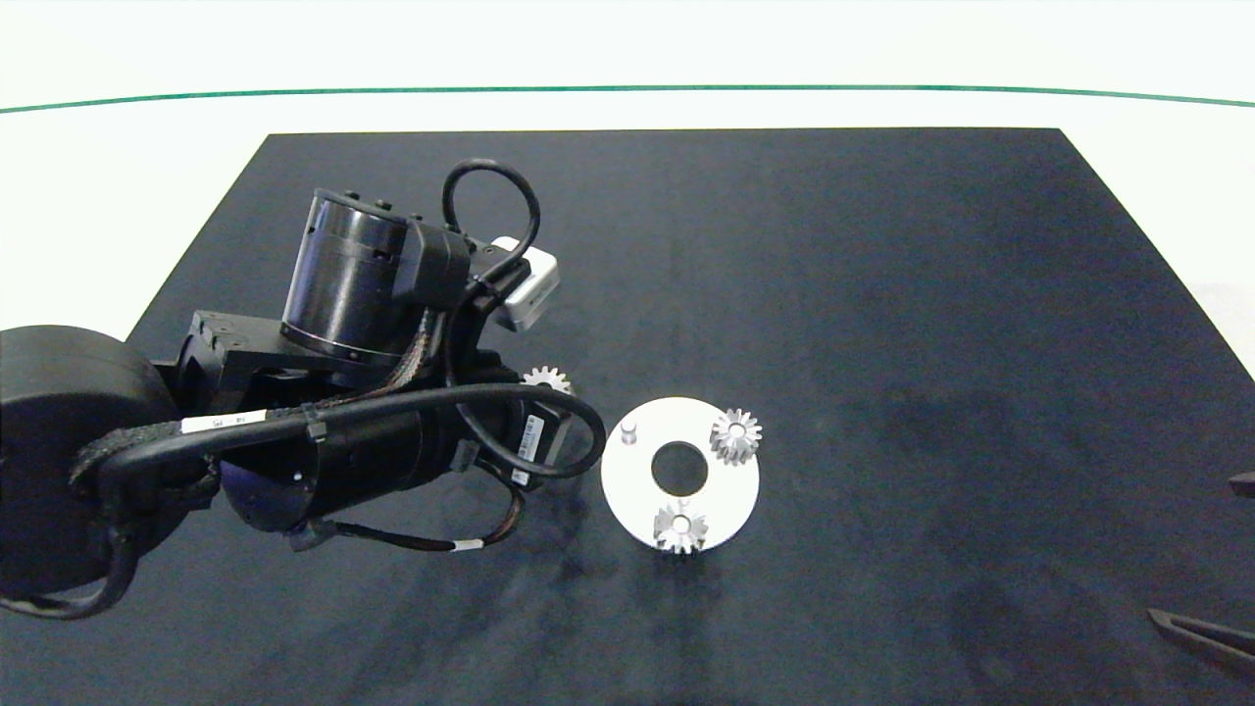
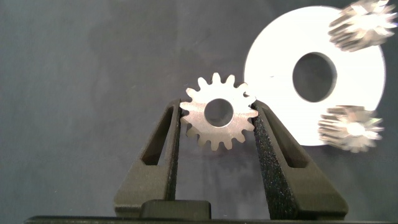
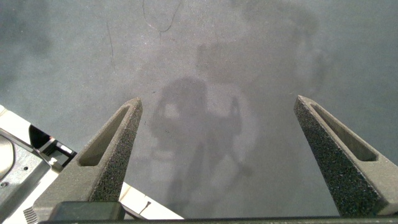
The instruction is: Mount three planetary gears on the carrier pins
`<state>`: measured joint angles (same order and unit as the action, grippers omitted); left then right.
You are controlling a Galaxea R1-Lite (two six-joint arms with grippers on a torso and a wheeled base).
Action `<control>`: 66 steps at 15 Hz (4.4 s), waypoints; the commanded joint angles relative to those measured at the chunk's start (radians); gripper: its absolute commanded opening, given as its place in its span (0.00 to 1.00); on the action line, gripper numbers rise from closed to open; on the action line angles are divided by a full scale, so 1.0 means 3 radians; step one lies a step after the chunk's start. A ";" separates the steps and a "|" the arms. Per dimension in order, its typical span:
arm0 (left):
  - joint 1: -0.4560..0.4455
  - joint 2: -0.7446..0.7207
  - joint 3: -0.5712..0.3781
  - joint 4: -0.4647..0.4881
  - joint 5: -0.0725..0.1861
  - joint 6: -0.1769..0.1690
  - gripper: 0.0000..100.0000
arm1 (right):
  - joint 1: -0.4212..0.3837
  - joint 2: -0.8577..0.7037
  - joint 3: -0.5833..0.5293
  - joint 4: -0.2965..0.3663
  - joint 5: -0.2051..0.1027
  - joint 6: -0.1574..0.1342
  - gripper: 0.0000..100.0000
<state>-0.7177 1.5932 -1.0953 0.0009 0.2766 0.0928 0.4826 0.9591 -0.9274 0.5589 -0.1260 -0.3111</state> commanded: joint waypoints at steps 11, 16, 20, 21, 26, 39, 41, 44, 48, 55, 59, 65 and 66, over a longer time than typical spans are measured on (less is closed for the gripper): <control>-0.0425 0.0437 -0.0649 0.0406 0.0264 0.0033 0.00 | 0.0130 -0.0211 -0.0079 0.0100 0.0001 -0.0011 1.00; -0.0415 0.0570 -0.0705 0.0411 0.0264 0.0095 0.00 | 0.0130 -0.0191 -0.0058 0.0100 0.0001 -0.0011 1.00; -0.0405 0.0611 -0.0721 0.0411 0.0269 0.0131 0.00 | 0.0135 -0.0170 -0.0048 0.0100 0.0001 -0.0011 1.00; -0.0415 0.0616 -0.0731 0.0411 0.0269 0.0131 0.00 | 0.0135 -0.0170 -0.0043 0.0100 0.0001 -0.0011 1.00; -0.0405 0.0692 -0.0736 0.0411 0.0269 0.0131 0.00 | 0.0135 -0.0175 -0.0033 0.0100 0.0001 -0.0011 1.00; -0.0369 0.0789 -0.0782 0.0401 0.0269 0.0131 0.00 | 0.0145 -0.0180 -0.0028 0.0100 0.0001 -0.0011 1.00; -0.0343 0.0800 -0.0782 0.0401 0.0269 0.0136 0.00 | 0.0156 -0.0185 -0.0028 0.0100 0.0001 -0.0011 1.00; -0.0318 0.0810 -0.0792 0.0396 0.0269 0.0156 0.00 | 0.0156 -0.0185 -0.0022 0.0100 0.0001 -0.0011 1.00; -0.0272 0.0820 -0.0792 0.0401 0.0275 0.0161 0.00 | 0.0156 -0.0185 -0.0007 0.0100 0.0001 -0.0011 1.00; -0.0282 0.0836 -0.0797 0.0401 0.0275 0.0156 0.00 | 0.0156 -0.0170 -0.0002 0.0100 0.0001 -0.0011 1.00; -0.0287 0.0861 -0.0792 0.0401 0.0275 0.0151 0.00 | 0.0156 -0.0170 -0.0002 0.0100 0.0001 -0.0011 1.00; -0.0287 0.0861 -0.0777 0.0401 0.0275 0.0151 1.00 | 0.0156 -0.0170 -0.0002 0.0100 0.0001 -0.0011 1.00; -0.0287 0.0856 -0.0777 0.0396 0.0275 0.0151 1.00 | 0.0156 -0.0165 -0.0002 0.0100 0.0001 -0.0011 1.00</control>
<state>-0.8043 1.8498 -1.3283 0.1202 0.3560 0.1370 0.5287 0.9068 -0.9279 0.5857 -0.1251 -0.3121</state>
